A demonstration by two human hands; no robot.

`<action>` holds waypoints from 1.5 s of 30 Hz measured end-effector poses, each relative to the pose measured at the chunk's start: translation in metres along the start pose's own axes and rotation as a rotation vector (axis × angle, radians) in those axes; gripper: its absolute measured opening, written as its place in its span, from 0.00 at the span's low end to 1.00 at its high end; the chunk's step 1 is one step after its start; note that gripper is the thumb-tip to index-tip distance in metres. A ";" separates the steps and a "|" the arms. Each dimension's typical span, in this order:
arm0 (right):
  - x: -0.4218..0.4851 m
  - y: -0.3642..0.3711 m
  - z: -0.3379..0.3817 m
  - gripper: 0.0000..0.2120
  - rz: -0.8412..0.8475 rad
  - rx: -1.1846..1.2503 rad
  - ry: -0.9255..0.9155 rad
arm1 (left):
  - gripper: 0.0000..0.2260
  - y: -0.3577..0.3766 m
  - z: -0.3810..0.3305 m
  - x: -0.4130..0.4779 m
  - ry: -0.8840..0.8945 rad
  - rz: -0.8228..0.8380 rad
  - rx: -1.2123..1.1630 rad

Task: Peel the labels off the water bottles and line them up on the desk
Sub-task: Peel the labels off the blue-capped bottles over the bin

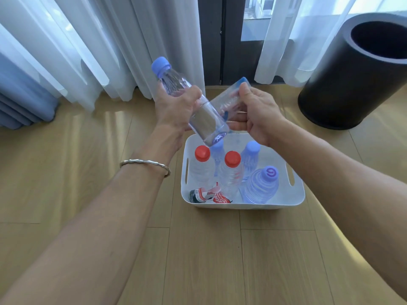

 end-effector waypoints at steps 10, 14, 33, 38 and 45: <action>-0.002 -0.117 -0.001 0.13 -0.377 -0.291 -0.045 | 0.14 -0.009 -0.005 0.003 0.031 -0.002 -0.131; 0.002 -0.142 -0.023 0.16 -0.337 -0.479 -0.048 | 0.16 0.000 -0.005 0.000 0.025 0.074 -0.010; 0.040 -0.098 -0.080 0.17 0.041 -1.251 0.110 | 0.21 0.054 -0.011 -0.039 0.161 0.153 0.294; 0.040 -0.095 -0.086 0.21 0.184 -1.381 0.220 | 0.21 0.057 -0.013 -0.041 0.151 0.173 0.296; 0.040 -0.090 -0.090 0.24 0.200 -1.556 0.350 | 0.25 0.059 -0.014 -0.044 0.168 0.201 0.326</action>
Point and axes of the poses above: each hand's wrist, its own x-axis towards the middle knuckle, its own y-axis out of the palm, z = x × y, the point moved 9 cm from there along x, towards the middle knuckle, and after that the axes turned 11 degrees about z, right-handed, at the moved point
